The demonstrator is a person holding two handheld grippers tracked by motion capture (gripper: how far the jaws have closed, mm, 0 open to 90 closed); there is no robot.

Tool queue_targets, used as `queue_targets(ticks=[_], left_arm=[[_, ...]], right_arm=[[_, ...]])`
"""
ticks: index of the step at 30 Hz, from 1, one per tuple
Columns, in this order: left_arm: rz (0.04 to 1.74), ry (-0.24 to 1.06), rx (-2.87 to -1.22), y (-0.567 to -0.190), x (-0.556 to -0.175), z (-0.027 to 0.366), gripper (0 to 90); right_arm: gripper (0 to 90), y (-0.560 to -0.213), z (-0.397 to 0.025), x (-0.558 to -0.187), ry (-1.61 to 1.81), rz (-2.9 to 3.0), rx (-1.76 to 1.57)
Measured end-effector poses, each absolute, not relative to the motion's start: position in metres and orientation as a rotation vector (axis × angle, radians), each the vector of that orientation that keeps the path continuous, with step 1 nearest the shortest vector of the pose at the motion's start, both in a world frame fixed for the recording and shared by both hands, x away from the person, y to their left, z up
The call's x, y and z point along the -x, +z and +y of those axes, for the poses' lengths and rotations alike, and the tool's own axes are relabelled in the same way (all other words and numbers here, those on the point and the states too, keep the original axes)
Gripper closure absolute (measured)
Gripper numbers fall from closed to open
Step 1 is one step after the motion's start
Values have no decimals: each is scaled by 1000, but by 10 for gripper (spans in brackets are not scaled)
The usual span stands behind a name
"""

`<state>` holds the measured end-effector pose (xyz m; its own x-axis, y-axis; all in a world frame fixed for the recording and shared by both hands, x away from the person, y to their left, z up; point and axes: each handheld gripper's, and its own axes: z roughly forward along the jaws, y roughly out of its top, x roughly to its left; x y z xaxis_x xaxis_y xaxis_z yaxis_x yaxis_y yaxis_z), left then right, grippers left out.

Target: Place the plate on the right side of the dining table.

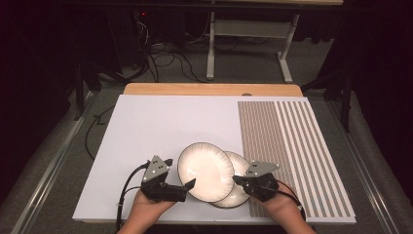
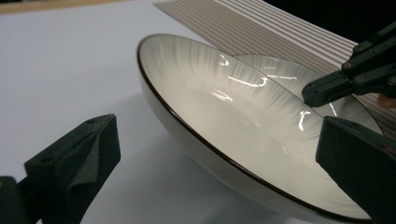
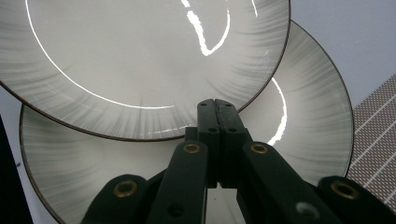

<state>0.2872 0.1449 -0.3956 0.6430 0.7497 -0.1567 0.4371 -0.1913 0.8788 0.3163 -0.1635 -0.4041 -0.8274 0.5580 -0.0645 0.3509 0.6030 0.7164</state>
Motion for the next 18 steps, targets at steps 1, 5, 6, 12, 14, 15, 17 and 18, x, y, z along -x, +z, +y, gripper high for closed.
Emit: queue_targets(ticks=[1, 5, 6, 12, 14, 15, 17, 18], left_arm=[[957, 341, -1845, -397, -289, 142, 6], [1008, 196, -1872, -401, -296, 135, 30], [1008, 196, -1872, -401, -296, 135, 34], [1099, 107, -1886, -405, -303, 126, 81], [1116, 73, -1889, -405, -305, 125, 138], [1142, 33, -1878, -404, -305, 125, 170], [1143, 13, -1876, -402, -304, 123, 215], [1143, 13, -1876, -402, -304, 123, 238]], right_arm=[[900, -404, -163, -316, 1049, 2550, -742], [900, -404, -163, -316, 1043, 2552, -738], [900, -404, -163, -316, 1043, 2552, -738], [900, -404, -163, -315, 1043, 2549, -737], [900, -404, -163, -315, 1042, 2549, -737], [900, -404, -163, -315, 1042, 2549, -737], [900, -404, -163, -315, 1039, 2555, -736], [900, -404, -163, -315, 1039, 2555, -736]])
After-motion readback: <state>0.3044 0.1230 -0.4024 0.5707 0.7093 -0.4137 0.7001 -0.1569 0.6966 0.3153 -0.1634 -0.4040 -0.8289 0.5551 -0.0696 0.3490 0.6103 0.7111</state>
